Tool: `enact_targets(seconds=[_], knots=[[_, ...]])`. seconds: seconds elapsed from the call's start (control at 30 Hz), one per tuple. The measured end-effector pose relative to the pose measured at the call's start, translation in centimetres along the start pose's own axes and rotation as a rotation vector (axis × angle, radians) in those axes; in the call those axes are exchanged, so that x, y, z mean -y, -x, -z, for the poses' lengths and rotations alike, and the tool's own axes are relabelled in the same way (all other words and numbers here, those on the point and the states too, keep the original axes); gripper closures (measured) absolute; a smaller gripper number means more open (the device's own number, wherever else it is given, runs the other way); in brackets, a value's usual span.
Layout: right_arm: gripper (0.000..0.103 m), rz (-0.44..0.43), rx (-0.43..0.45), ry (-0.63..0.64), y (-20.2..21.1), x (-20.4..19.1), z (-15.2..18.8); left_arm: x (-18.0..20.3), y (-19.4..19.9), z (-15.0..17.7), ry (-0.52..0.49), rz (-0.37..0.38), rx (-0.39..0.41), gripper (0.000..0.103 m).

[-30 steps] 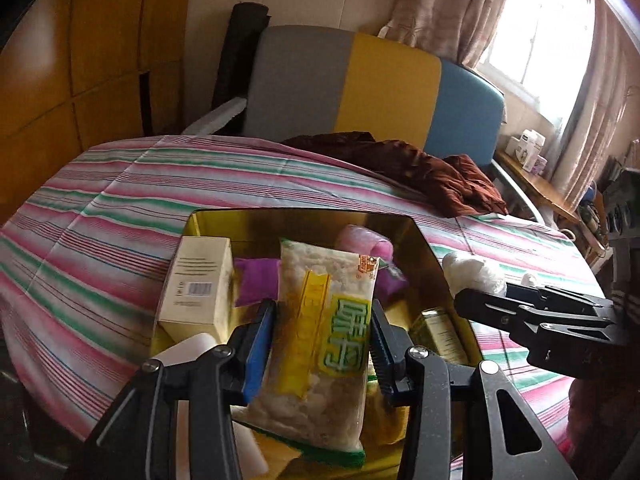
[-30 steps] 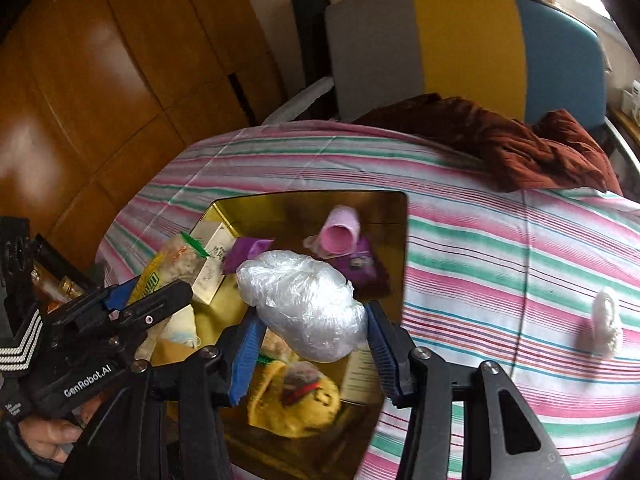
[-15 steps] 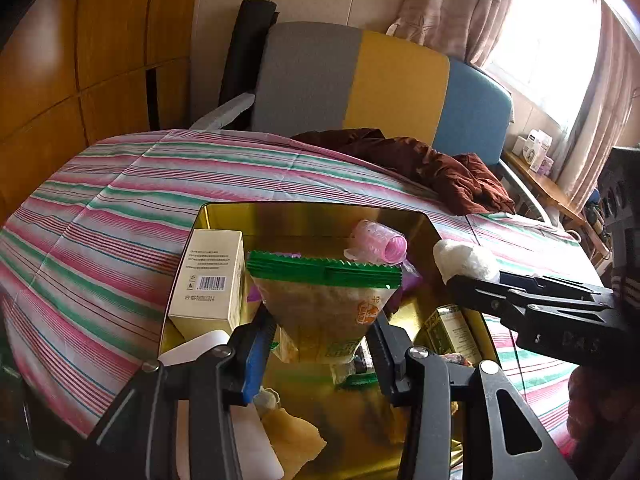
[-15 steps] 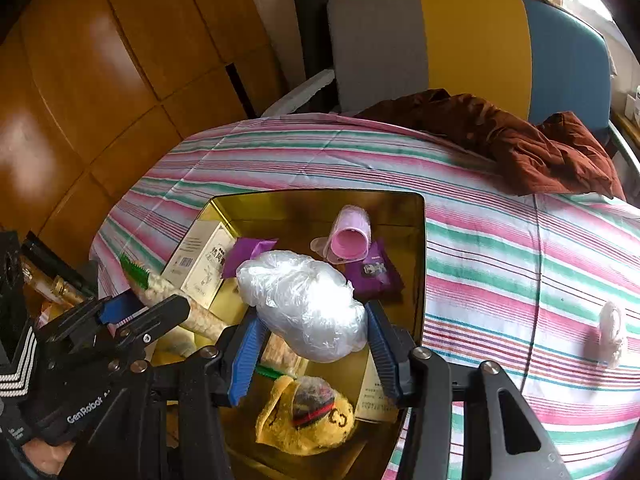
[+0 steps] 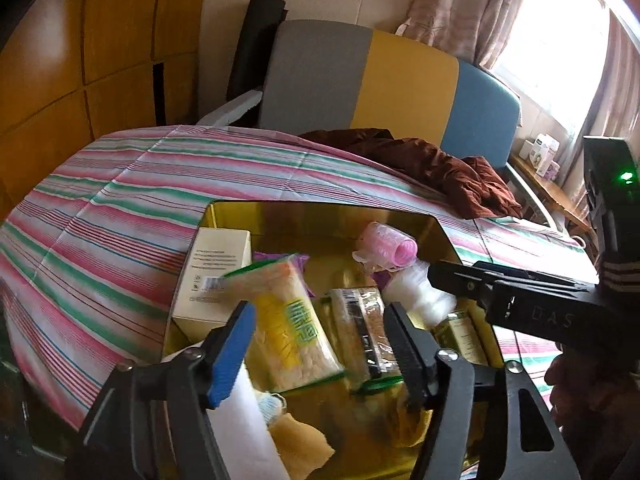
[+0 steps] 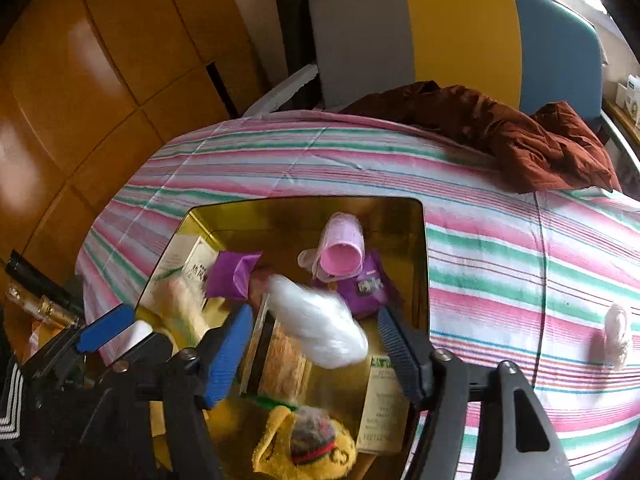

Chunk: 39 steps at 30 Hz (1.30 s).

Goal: Organize objects
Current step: 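Carry snack bag and cotton bag into the gold tray and open both tools, then lift both open tools out of the tray toward the remaining items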

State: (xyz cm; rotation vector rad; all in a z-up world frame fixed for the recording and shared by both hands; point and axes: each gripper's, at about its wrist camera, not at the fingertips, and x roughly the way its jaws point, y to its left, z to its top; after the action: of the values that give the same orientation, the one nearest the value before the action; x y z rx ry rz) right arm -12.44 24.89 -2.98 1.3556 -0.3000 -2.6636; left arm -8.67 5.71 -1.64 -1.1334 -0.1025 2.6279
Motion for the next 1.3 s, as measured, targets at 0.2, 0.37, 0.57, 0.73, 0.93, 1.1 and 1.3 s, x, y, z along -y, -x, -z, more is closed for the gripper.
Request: enact_targets(seconds=[0.2,0.37,0.57,0.73,0.93,1.1,1.3], knots=[[0.029,0.033,0.002,-0.009,0.5,0.5,1.0,-0.6,0.3,0.0,0.006,-0.028,0.004,0.032],[0.020,0.051,0.014,-0.011,1.5,0.4,2.1,-0.5,0.9,0.1,0.005,-0.028,0.011,0.030],[0.020,0.088,0.047,0.020,3.0,-0.4,3.2,0.1,1.8,0.5,-0.012,-0.027,0.025,0.028],[0.020,0.120,0.074,0.055,3.9,-1.1,3.6,0.5,2.3,0.9,-0.025,-0.033,0.029,0.027],[0.020,0.137,0.094,0.061,4.9,-1.4,4.2,1.2,3.2,1.1,-0.049,-0.028,0.051,0.025],[0.019,0.156,0.104,0.045,5.8,-0.6,5.0,1.9,3.5,1.2,-0.068,-0.017,0.054,0.024],[0.019,0.171,0.095,0.013,6.6,1.1,6.2,2.8,3.6,1.6,-0.097,-0.008,0.048,0.024]])
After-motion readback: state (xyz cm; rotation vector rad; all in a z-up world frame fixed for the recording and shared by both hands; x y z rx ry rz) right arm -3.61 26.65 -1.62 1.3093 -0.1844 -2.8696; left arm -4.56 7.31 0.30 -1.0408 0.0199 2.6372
